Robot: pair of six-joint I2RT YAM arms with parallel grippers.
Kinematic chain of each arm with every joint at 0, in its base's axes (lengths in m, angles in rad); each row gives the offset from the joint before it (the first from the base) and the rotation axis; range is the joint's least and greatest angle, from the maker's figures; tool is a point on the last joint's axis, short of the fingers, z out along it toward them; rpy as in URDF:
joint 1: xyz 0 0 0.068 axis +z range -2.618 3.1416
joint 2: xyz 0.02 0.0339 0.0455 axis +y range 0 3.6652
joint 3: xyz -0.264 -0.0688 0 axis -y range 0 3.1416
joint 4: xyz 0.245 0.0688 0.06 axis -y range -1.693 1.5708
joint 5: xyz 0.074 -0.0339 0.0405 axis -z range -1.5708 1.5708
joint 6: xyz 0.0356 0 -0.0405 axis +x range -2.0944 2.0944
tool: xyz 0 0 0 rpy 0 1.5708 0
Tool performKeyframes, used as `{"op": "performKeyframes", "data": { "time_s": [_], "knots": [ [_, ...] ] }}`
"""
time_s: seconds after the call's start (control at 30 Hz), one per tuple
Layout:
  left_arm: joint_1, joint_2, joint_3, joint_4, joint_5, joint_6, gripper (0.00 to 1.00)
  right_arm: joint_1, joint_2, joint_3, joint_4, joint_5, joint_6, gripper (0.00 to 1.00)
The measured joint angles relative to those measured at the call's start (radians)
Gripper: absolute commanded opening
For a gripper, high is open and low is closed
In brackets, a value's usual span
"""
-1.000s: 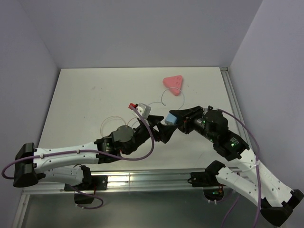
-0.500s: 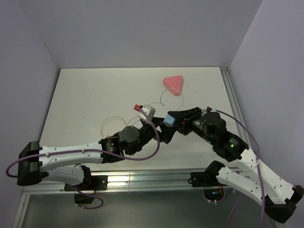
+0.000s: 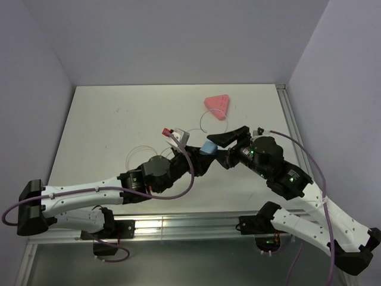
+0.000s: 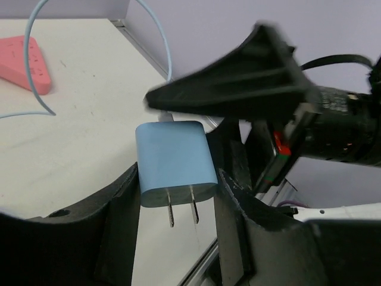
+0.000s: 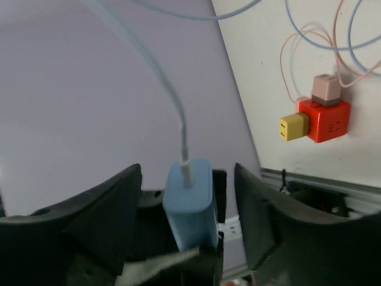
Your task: Insert the plug
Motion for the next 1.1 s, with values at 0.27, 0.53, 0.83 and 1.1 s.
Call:
{"op": "performKeyframes", "data": {
  "time_s": [0.27, 0.53, 0.83, 1.1],
  "knots": [
    [0.23, -0.183, -0.055, -0.138, 0.265, -0.135, 0.0, 0.004, 0.011, 0.201, -0.093, 0.002, -0.406, 0.92],
    [0.341, -0.293, -0.012, -0.328, 0.597, -0.184, 0.0, 0.004, -0.037, 0.219, -0.129, -0.193, -0.831, 0.82],
    [0.353, -0.381, 0.008, -0.38, 0.812, -0.143, 0.0, 0.004, -0.026, 0.223, -0.175, -0.466, -1.003, 0.75],
    [0.353, -0.387, -0.003, -0.316, 0.897, -0.061, 0.0, 0.004, 0.007, 0.228, -0.089, -0.582, -0.794, 0.68]
  ]
}}
